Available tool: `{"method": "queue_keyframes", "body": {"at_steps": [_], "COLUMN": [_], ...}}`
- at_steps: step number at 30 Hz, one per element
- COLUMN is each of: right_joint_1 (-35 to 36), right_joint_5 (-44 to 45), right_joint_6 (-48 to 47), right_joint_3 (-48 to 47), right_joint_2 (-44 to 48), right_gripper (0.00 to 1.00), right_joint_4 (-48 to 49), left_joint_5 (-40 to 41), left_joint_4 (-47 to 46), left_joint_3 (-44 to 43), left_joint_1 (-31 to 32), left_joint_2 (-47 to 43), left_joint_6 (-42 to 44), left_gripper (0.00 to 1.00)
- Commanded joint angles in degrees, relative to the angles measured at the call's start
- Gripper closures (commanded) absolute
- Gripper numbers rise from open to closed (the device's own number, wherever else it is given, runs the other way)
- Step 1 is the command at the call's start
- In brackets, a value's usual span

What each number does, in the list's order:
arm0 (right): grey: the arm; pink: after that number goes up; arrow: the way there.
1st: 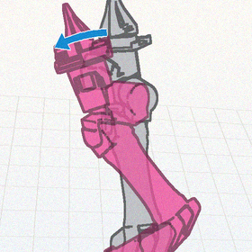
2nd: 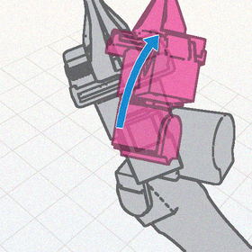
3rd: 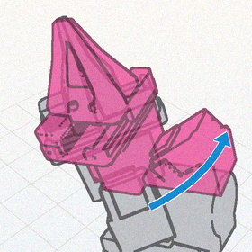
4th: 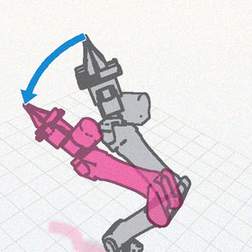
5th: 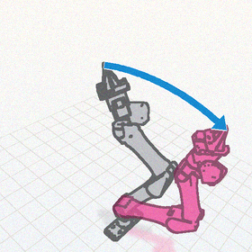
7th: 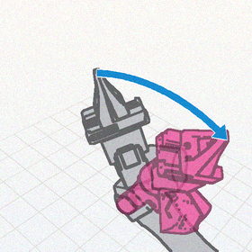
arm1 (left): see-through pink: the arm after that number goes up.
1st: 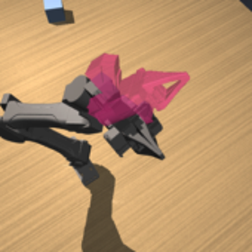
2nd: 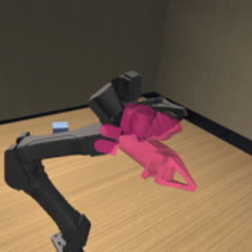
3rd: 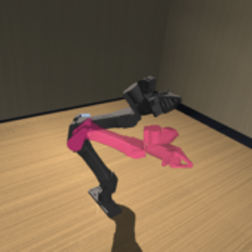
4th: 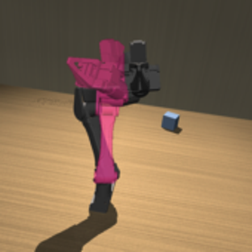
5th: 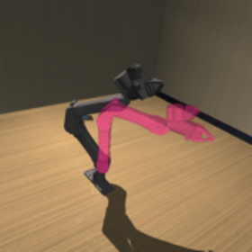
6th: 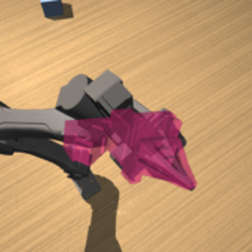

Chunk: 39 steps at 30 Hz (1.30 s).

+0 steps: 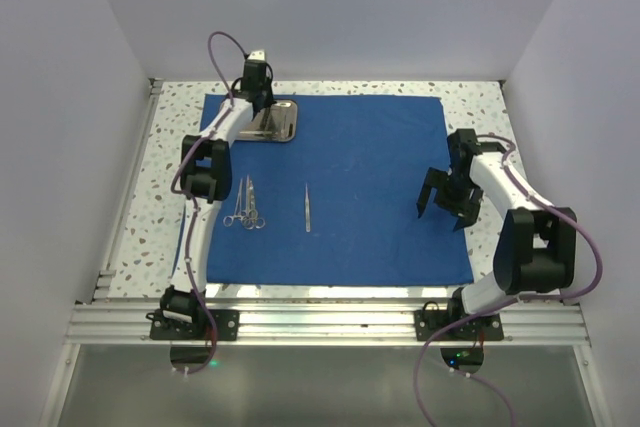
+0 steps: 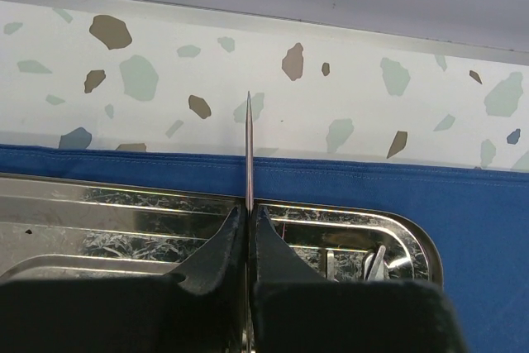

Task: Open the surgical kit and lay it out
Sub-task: Pick up the medical item from the container, then place the medical item in the surgical kit.

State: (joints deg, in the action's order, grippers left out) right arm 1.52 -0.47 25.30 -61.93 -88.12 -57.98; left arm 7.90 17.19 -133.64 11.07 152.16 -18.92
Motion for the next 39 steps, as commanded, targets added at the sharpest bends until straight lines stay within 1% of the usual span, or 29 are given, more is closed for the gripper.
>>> {"method": "queue_keyframes", "body": {"at_steps": [1,9,16,20,22,24,25,26,27,29,30,32,33,35,36,38,39], "right_joint_1": [-0.3,-0.3,-0.3,-0.3,-0.3,-0.3,-0.2,-0.3,-0.3,-0.3,-0.3,-0.3,-0.3,-0.3,-0.2,-0.3,-0.2], "right_joint_5": [0.6,-1.7,-3.5,-4.5,-5.3,-5.9,-6.3,-6.9,-7.3,-8.5,-8.8,-9.1,-9.1,-9.2,-9.5,-9.9,-10.2], "right_joint_6": [-1.6,-1.0,-0.5,0.0,0.2,0.6,0.6,1.2,1.3,1.9,2.1,2.1,1.9,1.6,1.4,1.3,1.4], "right_joint_3": [-2.2,-1.5,-0.1,0.9,1.3,1.8,1.9,2.2,2.3,2.7,2.7,2.6,2.5,2.4,2.4,3.0,3.2], "right_joint_2": [-0.7,0.1,2.7,4.3,4.8,5.6,5.8,6.1,6.6,7.1,7.6,8.1,8.5,9.5,9.6,10.6,10.9], "right_gripper": [0.04,0.04,0.04,0.04,0.04,0.04,0.04,0.04,0.04,0.04,0.04,0.04,0.04,0.04,0.04,0.04,0.04], "right_joint_4": [1.6,2.4,3.0,3.3,3.6,3.7,4.1,4.2,4.3,4.5,4.3,3.8,3.6,2.9,2.5,2.0,2.0], "left_joint_5": [-0.1,-0.6,-2.6,-3.7,-4.3,-4.9,-5.6,-5.7,-5.6,-4.3,-3.9,-1.9,-1.9,-2.0,-2.1,-1.8,-1.4], "left_joint_4": [-0.8,-0.7,-0.9,0.7,1.8,3.0,3.1,3.3,3.6,5.4,5.8,7.6,7.7,8.0,8.2,9.2,9.6], "left_joint_3": [-2.1,0.2,0.1,0.6,2.9,6.2,10.9,13.6,18.9,23.8,28.4,32.5,37.2,41.3,44.9,48.1,51.1], "left_joint_1": [0.2,-0.2,-0.6,-0.6,-0.6,-0.3,0.3,0.7,2.1,4.0,5.1,8.5,9.6,12.3,13.8,15.0,15.6], "left_joint_2": [0.7,-5.4,-11.3,-14.8,-16.3,-19.9,-21.3,-24.4,-25.9,-30.4,-31.9,-35.9,-37.4,-40.9,-41.9,-44.4,-45.1], "left_joint_6": [0.2,-0.7,-2.6,-3.2,-4.0,-5.7,-6.2,-6.7,-7.1,-8.5,-9.0,-11.4,-12.2,-14.7,-15.5,-17.0,-17.6], "left_gripper": [0.99,1.00,1.00,1.00,1.00,1.00,1.00,1.00,1.00,1.00,1.00,1.00,1.00,1.00,1.00,1.00,1.00]}}
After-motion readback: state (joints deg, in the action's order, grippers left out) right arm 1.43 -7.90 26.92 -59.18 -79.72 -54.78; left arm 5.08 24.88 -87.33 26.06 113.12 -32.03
